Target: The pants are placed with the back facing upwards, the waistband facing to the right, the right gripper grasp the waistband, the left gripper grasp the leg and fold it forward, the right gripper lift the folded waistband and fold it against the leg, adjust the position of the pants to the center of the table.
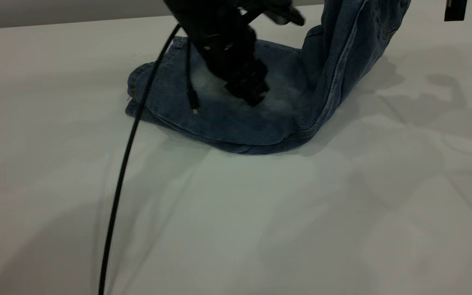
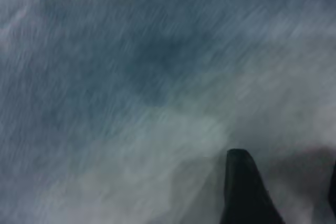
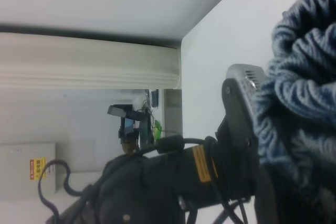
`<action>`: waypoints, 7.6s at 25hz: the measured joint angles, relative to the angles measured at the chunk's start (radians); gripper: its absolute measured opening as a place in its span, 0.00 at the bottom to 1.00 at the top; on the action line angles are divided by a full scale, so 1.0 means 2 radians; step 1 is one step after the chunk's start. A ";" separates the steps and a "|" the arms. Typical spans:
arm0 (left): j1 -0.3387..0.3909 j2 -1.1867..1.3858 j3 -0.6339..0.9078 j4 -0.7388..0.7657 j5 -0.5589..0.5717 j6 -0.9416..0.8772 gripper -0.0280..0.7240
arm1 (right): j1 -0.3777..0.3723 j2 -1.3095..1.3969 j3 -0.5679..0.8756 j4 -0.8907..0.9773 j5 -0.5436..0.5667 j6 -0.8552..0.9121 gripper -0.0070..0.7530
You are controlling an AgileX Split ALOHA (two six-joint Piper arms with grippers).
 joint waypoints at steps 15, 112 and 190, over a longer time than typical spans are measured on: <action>-0.013 0.008 0.000 -0.108 0.015 0.070 0.52 | 0.005 -0.098 0.000 -0.014 0.003 -0.005 0.05; 0.123 -0.544 0.001 -0.269 0.086 0.168 0.51 | 0.370 0.017 -0.152 -0.039 -0.276 0.091 0.65; 0.123 -0.580 0.001 -0.272 0.133 0.150 0.50 | 0.400 0.136 -0.379 -0.690 -0.102 0.734 0.61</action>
